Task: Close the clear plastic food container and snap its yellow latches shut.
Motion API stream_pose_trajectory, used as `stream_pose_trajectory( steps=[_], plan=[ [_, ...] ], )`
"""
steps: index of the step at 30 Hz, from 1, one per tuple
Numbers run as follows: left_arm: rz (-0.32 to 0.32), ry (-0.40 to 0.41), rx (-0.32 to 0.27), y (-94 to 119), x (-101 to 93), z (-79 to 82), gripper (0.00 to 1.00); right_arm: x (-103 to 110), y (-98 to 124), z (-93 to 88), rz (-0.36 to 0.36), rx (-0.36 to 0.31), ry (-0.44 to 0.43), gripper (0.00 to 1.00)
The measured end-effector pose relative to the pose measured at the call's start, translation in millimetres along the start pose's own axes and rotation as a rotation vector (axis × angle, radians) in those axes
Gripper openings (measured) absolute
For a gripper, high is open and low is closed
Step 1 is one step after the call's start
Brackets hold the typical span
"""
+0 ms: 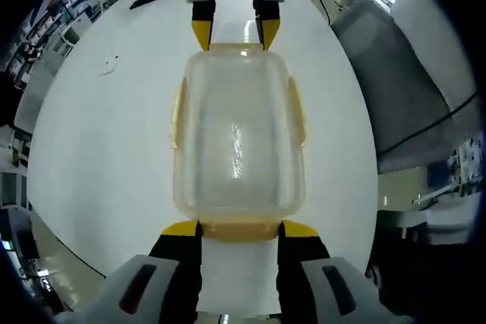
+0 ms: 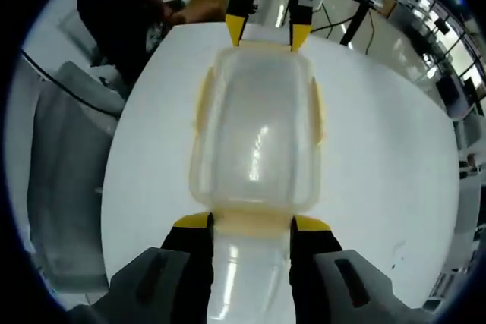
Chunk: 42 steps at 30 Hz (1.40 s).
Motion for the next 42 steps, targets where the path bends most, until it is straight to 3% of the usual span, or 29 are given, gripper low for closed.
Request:
stream_pose_trajectory(
  steps=[15,29,42],
  plan=[
    [-0.004,-0.012,-0.001,27,-9.8,38.6,0.32,11,34,-19.4,0.022,0.023,-0.007,0.35],
    [0.022,-0.034,0.002,27,-4.1,75.5,0.32,7,50,-51.8,-0.004,0.037,-0.012,0.35],
    [0.037,-0.062,-0.031,9,0.6,119.5,0.32,21,53,-101.2,-0.016,0.041,-0.057,0.35]
  ],
)
Point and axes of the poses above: the point that each gripper's makers call its tool centre point, and the gripper's own axes: y roughly backward along the fingers, x roughly to its left, z roughly out of its top, the point moved 10 cm from there along y, roughly backward along the fingers, and after that the axes turned 3 degrees about x, right-handed, at the moved point
